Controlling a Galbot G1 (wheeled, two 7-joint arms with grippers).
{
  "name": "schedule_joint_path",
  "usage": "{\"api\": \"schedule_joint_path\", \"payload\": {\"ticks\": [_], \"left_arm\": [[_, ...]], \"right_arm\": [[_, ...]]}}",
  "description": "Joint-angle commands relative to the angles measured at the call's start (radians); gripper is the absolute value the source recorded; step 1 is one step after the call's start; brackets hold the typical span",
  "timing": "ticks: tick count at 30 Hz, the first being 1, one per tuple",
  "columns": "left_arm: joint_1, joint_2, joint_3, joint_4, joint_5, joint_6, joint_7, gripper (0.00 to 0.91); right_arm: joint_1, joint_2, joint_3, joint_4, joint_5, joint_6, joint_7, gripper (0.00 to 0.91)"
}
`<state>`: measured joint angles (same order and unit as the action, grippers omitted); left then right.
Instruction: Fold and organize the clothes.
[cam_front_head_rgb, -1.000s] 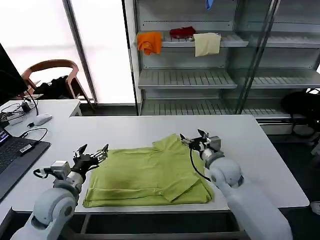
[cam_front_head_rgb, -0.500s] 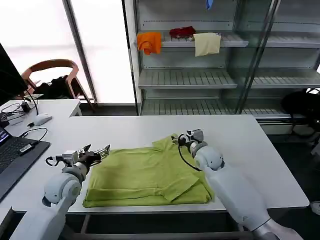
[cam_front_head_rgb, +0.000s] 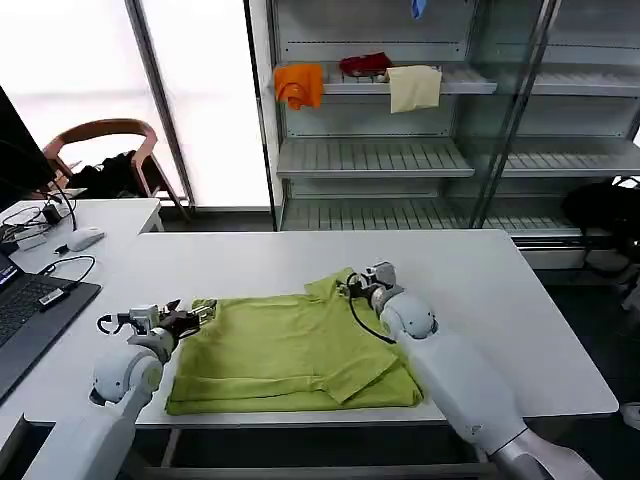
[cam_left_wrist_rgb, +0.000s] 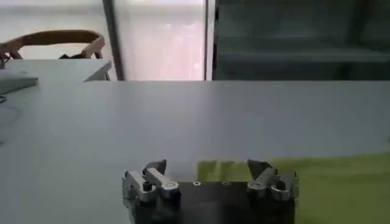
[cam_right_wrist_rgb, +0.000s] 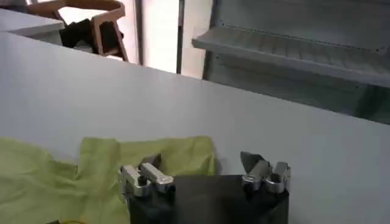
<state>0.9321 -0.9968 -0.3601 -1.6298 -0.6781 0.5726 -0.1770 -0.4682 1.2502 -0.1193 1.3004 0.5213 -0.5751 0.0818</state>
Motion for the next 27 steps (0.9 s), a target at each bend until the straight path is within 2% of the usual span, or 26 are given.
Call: {"api": "schedule_joint_path", "payload": {"ticks": [1, 3, 6, 8, 10, 20, 27], "left_arm": [[0.008, 0.002, 0.003, 0.022, 0.006, 0.004, 0.024, 0.141], [0.017, 0.003, 0.005, 0.018, 0.019, 0.004, 0.028, 0.03], [0.026, 0.004, 0.008, 0.016, 0.025, 0.004, 0.037, 0.02], [0.031, 0.003, 0.008, 0.01, 0.028, 0.004, 0.041, 0.02], [0.031, 0.003, 0.008, 0.007, 0.033, 0.004, 0.041, 0.02], [0.024, 0.018, 0.002, -0.034, 0.049, -0.009, 0.045, 0.01], [0.054, 0.024, -0.014, -0.087, 0.043, -0.069, 0.026, 0.0]], "right_arm": [[-0.018, -0.005, -0.001, -0.014, -0.009, -0.003, -0.026, 0.494], [-0.024, -0.01, 0.001, -0.008, -0.01, -0.003, -0.032, 0.252], [-0.034, -0.017, 0.0, 0.002, -0.009, -0.003, -0.038, 0.161], [-0.043, -0.02, -0.001, 0.007, -0.01, -0.003, -0.043, 0.05], [-0.047, -0.022, -0.003, 0.011, -0.013, -0.003, -0.044, 0.0], [-0.041, -0.053, -0.015, 0.081, -0.013, -0.002, -0.068, 0.0], [-0.078, -0.081, 0.003, 0.168, -0.013, 0.03, -0.05, 0.0]]}}
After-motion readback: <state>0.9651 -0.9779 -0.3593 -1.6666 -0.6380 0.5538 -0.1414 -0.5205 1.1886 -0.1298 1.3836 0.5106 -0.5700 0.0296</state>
